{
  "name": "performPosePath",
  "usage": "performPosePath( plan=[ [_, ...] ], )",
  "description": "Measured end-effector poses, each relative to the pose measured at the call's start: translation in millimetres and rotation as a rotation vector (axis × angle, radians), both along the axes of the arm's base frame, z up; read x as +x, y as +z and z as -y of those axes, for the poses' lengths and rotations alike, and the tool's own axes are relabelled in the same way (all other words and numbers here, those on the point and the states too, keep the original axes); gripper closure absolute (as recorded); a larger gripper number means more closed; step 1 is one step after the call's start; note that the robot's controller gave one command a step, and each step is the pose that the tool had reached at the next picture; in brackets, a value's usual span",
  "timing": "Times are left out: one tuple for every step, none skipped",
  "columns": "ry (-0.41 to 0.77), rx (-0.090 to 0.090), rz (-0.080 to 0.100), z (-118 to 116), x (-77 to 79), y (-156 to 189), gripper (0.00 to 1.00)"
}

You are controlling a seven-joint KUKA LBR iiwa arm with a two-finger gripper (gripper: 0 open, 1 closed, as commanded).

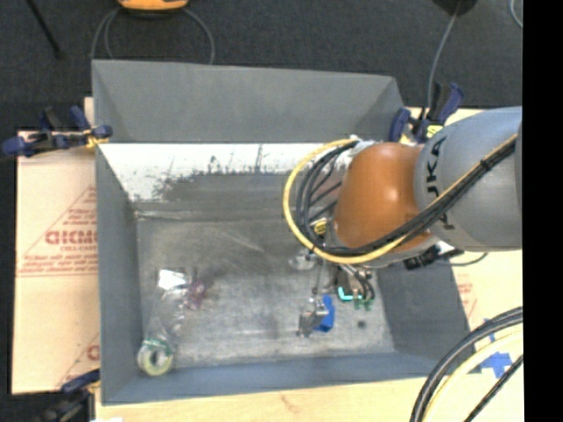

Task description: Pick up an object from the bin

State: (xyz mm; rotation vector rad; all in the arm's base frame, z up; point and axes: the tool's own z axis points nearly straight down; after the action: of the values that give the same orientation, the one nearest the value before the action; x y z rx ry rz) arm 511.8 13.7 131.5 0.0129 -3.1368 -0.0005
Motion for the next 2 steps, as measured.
performPosePath(
  plan=[
    [-0.031, -0.005, 0.005, 80.2, 7.3, -22.8, 0.00],
    [0.075, -0.004, 0.022, 67.5, -24.7, -57.4, 0.00]
  ],
)
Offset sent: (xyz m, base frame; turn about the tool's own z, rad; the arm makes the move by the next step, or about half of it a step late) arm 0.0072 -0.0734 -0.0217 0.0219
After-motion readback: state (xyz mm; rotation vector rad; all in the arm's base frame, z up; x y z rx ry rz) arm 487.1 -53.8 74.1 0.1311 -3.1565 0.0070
